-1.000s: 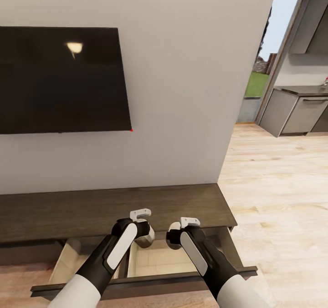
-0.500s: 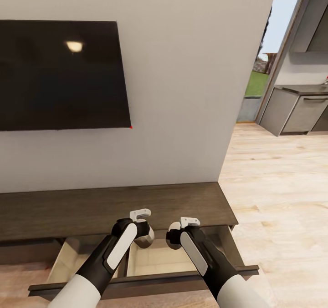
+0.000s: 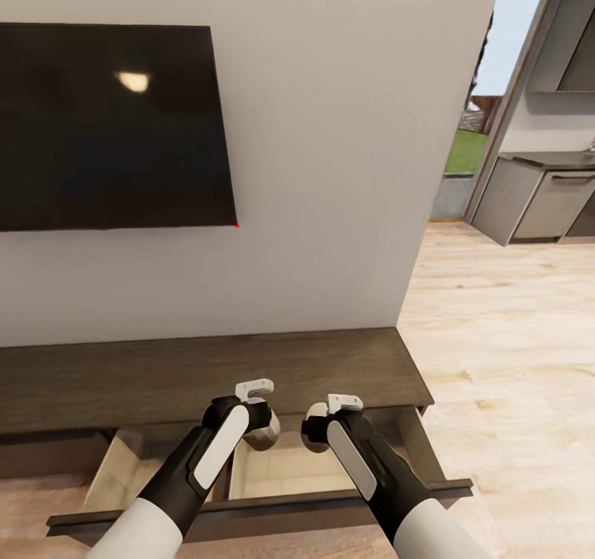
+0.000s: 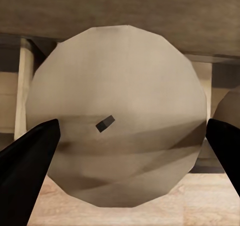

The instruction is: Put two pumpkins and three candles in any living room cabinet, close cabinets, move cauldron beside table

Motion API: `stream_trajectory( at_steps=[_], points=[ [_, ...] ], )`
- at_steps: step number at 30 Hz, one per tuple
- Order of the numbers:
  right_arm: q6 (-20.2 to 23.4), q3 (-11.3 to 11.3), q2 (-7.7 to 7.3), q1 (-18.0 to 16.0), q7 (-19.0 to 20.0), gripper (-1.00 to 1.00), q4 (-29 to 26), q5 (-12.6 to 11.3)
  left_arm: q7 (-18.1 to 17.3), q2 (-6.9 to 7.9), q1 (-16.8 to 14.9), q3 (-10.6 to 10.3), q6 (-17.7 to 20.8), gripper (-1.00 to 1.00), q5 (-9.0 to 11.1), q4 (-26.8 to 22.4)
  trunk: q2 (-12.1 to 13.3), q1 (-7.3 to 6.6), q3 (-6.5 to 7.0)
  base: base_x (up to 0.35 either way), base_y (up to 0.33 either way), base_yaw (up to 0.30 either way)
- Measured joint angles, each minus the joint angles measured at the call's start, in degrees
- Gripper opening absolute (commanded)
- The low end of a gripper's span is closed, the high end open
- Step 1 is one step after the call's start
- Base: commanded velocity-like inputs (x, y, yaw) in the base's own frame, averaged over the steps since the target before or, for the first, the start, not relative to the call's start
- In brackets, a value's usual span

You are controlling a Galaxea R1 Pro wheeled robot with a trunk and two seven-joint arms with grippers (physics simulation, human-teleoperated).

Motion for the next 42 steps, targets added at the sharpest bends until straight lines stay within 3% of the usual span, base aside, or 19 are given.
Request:
stream_trajectory(
  at_steps=[20, 28, 42],
  points=[
    [0.00, -0.08, -0.17, 0.00, 0.00, -1.00, 0.00, 0.09, 0.00, -0.07, 0.00, -0.60, -0.02, -1.00, -0.01, 0.00, -8.02, 4.39, -3.59, 0.000, 0.000, 0.000],
    [0.01, -0.09, -0.20, 0.00, 0.00, -1.00, 0.07, 0.10, 0.12, -0.52, 0.00, -3.11, -0.08, -1.00, -0.20, 0.00, -11.23, 6.15, -5.03, 0.000, 0.000, 0.000],
    [-0.08, -0.09, -0.18, 0.00, 0.00, -1.00, 0.05, 0.16, 0.17, -0.51, 0.00, -3.33, -0.07, -1.00, -0.38, 0.00, -16.85, 9.23, -7.54, 0.000, 0.000, 0.000]
  ],
)
